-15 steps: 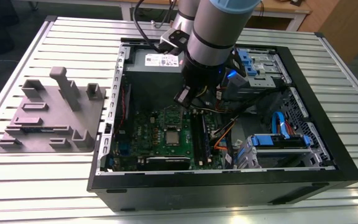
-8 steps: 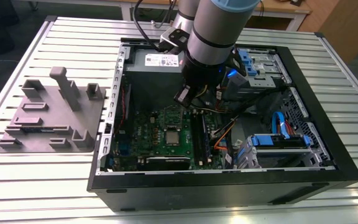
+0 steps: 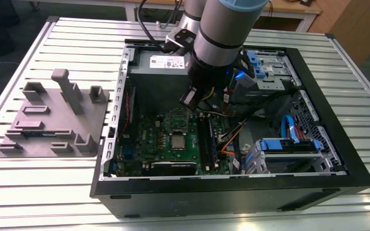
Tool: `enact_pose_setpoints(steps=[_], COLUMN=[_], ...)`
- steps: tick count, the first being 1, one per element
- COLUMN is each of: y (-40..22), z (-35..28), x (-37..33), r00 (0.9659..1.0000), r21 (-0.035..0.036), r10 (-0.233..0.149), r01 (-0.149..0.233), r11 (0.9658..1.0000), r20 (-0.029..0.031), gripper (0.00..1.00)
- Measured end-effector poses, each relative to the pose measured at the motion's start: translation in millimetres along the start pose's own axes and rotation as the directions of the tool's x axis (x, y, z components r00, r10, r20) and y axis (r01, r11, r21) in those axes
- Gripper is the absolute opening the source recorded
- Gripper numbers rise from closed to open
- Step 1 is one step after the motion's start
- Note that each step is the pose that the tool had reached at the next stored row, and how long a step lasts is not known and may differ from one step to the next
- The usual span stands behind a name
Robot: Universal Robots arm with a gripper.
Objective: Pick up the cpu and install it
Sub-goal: 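Close the cpu cover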
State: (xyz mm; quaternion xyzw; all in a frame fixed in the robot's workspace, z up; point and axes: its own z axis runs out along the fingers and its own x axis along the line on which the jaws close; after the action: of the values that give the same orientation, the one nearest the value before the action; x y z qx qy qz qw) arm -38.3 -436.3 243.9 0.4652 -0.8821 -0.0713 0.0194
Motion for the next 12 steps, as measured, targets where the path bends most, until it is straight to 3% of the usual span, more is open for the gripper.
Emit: enact_pose_setpoints(steps=[12], y=[0.4], z=[-2.0], x=[0.1], r00=[1.0000], r21=[-0.0014], r10=[0.000], r01=[0.000], r11=[1.0000], r20=[0.0019], gripper=[0.10])
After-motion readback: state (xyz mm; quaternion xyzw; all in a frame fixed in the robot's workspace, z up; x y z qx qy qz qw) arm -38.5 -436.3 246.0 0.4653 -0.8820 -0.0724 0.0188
